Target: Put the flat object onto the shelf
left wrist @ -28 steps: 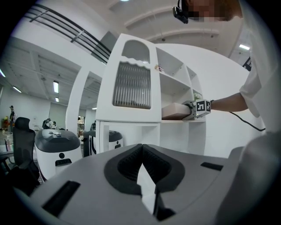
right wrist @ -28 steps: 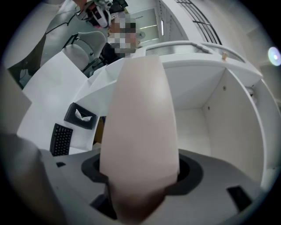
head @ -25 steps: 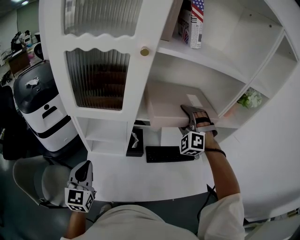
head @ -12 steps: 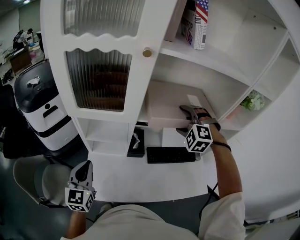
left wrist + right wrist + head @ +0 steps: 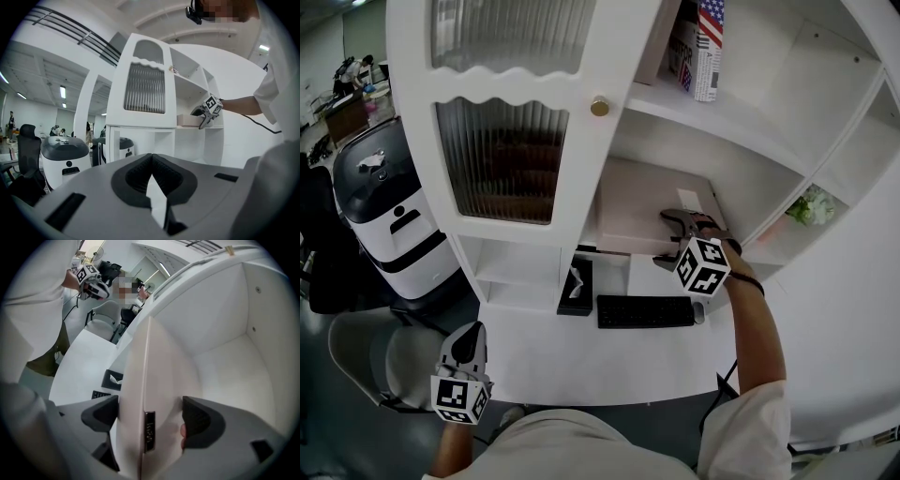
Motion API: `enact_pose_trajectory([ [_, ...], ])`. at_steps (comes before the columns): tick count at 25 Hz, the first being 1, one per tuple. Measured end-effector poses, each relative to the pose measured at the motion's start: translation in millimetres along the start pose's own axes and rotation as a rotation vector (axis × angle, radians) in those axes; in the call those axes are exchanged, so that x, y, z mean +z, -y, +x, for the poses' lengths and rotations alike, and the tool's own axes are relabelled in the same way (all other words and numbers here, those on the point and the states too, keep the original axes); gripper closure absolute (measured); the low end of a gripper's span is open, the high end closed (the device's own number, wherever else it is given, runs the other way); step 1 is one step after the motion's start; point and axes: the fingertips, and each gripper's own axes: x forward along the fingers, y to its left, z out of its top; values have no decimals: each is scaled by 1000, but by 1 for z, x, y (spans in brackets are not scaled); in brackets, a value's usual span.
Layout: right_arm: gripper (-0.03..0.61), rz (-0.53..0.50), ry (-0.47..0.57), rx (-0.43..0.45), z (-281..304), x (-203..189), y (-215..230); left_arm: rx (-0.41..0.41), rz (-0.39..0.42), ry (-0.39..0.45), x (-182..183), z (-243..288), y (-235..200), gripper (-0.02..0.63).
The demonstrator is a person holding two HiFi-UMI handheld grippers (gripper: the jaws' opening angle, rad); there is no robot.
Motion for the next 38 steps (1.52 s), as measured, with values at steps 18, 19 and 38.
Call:
enact_pose_trajectory([
  [18, 141, 65, 25, 108, 7, -1, 13, 14, -3, -11, -2, 5, 2, 612],
  [19, 141, 66, 25, 112, 8, -1, 13, 13, -3, -10, -2, 5, 2, 612],
  [38, 221, 98, 77, -51, -34, 11, 20, -41, -4, -3, -1, 7, 8, 612],
])
